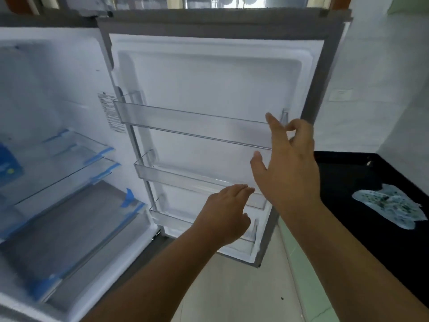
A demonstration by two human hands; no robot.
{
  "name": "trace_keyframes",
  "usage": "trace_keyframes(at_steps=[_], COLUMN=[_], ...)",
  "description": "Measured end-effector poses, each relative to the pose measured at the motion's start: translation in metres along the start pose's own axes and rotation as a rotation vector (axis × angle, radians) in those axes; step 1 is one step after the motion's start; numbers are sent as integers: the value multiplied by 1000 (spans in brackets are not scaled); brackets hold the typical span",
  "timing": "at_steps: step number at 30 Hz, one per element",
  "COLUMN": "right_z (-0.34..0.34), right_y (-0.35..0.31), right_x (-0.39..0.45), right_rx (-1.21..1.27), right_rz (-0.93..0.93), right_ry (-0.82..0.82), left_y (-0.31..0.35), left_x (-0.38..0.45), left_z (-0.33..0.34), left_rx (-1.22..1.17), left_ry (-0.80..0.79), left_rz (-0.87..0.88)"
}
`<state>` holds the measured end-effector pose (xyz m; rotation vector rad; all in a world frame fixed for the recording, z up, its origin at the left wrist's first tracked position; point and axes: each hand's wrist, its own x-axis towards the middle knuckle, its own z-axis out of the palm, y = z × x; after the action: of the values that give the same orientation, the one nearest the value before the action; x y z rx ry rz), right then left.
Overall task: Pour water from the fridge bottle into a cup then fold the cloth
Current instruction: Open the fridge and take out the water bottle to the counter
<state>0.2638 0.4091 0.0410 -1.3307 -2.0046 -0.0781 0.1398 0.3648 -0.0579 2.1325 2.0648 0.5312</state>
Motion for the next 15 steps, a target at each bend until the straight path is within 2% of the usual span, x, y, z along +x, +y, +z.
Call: trace_keyframes(at_steps=[3,4,7,11,15], right_z=[22,30,60,100,136], right_y=[-21,-29,-62,-120,-188], right_x=[-7,-7,-2,8,6], right_rx=[132,198,303,215,238], right_rz=[-152,-205,-326,-424,-487], right_ry=[142,130,-114,-494,-702], left_y=[-31,-43,-82,-152,-233], left_x=[-11,-15,-30,-70,-129], left_z=[-20,-29,-57,-96,-130], left_rx=[-11,-5,7,6,44], left_ry=[108,137,181,220,207], left_rz=[-91,-131,-258,-461,-698])
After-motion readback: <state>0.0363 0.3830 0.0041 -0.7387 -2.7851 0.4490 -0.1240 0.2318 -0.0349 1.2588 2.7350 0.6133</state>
